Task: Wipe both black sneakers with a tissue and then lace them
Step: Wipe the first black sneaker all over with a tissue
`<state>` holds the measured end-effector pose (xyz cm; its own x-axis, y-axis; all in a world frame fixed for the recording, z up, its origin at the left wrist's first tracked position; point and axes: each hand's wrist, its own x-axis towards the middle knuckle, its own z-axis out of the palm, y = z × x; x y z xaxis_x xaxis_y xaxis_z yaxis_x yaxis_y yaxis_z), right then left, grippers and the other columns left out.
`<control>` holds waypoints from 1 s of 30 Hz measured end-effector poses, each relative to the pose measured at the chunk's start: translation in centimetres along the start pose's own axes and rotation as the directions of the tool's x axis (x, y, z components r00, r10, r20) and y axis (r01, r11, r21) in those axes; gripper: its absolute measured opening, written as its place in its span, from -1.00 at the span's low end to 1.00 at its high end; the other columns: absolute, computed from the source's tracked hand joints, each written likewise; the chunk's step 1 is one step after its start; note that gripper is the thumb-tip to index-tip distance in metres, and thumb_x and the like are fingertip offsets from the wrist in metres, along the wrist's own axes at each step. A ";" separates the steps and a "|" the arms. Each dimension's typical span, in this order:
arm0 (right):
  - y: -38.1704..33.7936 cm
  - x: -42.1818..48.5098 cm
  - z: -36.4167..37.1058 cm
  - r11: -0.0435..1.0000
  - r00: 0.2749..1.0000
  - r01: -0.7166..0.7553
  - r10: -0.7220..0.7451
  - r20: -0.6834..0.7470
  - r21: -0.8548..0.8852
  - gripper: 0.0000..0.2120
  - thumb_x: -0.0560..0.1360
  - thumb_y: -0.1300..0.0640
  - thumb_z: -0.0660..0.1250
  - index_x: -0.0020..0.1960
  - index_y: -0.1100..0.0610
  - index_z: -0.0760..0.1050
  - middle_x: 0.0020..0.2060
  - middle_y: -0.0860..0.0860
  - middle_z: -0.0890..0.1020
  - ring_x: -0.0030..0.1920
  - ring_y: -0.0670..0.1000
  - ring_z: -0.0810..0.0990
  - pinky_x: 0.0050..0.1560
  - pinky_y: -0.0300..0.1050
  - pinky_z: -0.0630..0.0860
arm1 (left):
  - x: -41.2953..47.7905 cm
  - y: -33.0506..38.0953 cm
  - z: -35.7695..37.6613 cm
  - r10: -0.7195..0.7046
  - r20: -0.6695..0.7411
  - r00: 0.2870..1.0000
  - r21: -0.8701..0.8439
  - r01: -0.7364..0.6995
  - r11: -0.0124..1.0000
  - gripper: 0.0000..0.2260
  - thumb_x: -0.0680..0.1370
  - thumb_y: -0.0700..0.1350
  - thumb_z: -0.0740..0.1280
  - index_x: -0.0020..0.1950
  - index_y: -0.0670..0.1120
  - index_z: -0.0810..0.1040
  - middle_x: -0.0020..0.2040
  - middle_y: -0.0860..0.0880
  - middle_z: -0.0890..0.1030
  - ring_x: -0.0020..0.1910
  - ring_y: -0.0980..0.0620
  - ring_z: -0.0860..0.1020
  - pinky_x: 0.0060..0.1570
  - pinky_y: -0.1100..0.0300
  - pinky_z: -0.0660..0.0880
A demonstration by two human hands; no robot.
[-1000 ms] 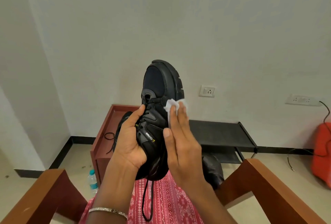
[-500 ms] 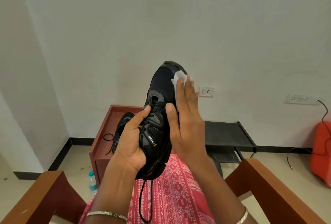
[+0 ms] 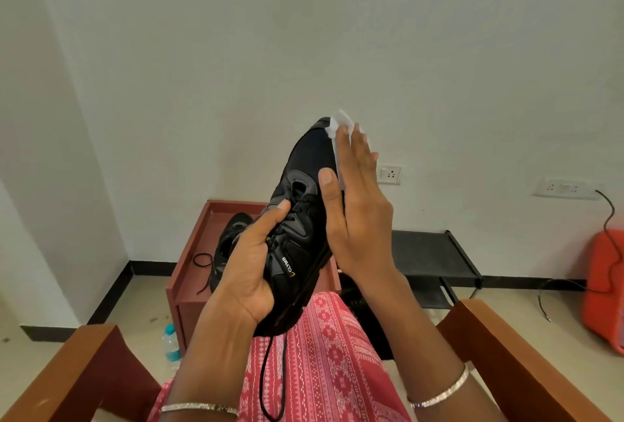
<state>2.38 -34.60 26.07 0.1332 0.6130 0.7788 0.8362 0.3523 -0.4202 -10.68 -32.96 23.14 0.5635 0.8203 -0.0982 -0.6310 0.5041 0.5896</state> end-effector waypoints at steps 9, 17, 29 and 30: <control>0.6 -7.5 1.7 1.000 0.996 0.004 -0.006 0.088 0.016 -0.41 0.70 0.06 0.12 0.63 0.14 -0.05 0.63 0.02 -0.08 0.62 0.07 -0.08 0.50 0.24 0.25 | -0.2 0.4 -0.3 -0.024 -0.047 0.999 0.002 0.024 1.000 -0.64 0.57 0.04 0.36 0.24 -0.17 0.66 0.21 -0.20 0.65 0.16 -0.15 0.66 0.13 0.00 0.58; 0.6 -1.0 -0.1 0.994 0.994 -0.106 0.105 0.039 0.017 -0.44 0.69 -0.11 0.01 0.63 -0.05 -0.05 0.62 -0.12 -0.02 0.60 -0.11 -0.10 0.57 0.04 0.16 | -0.2 -0.2 -0.2 0.017 -0.081 0.997 0.133 -0.006 0.991 -0.67 0.58 -0.03 0.35 0.29 -0.15 0.62 0.19 -0.23 0.66 0.17 -0.20 0.65 0.30 -0.08 0.47; 0.5 -6.8 1.5 0.998 0.999 -0.020 0.018 0.039 0.057 -0.43 0.70 0.08 0.10 0.63 0.11 -0.05 0.63 -0.03 -0.05 0.62 0.04 -0.05 0.50 0.23 0.25 | -0.4 0.4 -0.7 -0.004 -0.115 0.993 0.068 0.012 0.998 -0.64 0.58 0.00 0.37 0.28 -0.17 0.63 0.23 -0.24 0.64 0.21 -0.20 0.63 0.21 -0.06 0.50; 0.3 -6.1 1.4 0.997 0.998 -0.046 0.044 0.042 0.061 -0.42 0.71 0.06 0.10 0.64 0.07 -0.08 0.63 -0.06 -0.07 0.62 0.01 -0.07 0.51 0.22 0.24 | -0.4 0.4 -0.8 0.006 -0.117 0.993 0.089 0.005 0.996 -0.66 0.57 -0.01 0.37 0.26 -0.17 0.64 0.21 -0.24 0.65 0.17 -0.20 0.65 0.18 -0.05 0.51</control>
<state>1.10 -37.21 20.53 0.1469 0.6571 0.7393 0.7954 0.3659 -0.4832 -11.56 -32.84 22.79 0.4934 0.8492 -0.1883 -0.5786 0.4821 0.6579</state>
